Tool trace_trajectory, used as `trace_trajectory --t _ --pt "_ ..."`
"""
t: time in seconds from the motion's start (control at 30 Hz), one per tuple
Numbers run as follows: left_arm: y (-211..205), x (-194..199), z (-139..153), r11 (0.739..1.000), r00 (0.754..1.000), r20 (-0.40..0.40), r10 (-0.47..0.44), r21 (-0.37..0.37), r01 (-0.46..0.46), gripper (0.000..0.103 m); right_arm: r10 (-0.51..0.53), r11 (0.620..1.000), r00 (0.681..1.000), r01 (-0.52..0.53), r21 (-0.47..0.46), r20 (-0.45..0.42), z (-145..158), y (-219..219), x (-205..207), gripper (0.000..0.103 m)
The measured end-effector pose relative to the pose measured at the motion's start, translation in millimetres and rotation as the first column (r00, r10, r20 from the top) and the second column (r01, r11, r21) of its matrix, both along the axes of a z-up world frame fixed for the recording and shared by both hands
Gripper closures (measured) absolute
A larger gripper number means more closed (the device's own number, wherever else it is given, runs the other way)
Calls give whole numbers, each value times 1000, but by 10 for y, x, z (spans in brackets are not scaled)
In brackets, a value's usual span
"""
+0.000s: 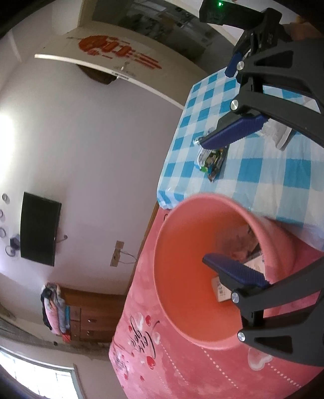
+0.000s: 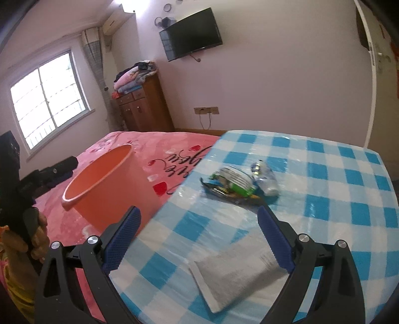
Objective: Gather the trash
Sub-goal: 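Move both open tools back over the remaining trash on the tablecloth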
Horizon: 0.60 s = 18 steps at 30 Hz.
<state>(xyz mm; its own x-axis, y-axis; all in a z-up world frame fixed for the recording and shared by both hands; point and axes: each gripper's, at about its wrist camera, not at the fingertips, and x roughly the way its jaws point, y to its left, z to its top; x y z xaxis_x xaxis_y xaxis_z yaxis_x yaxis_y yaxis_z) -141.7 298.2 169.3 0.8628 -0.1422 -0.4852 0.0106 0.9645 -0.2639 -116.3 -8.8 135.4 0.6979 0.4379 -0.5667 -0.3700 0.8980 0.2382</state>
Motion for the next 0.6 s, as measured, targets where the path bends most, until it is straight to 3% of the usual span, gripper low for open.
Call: trace_trajectory --t 0.27,0.6 --pt "-410 -37 45 998 999 -8 -35 43 35 17 -22 1000 1000 23 14 -21 -75 -300 -16 10" --pt "-866 38 -52 994 994 -79 -80 68 85 17 -28 999 998 30 24 -55 -181 -568 105 10"
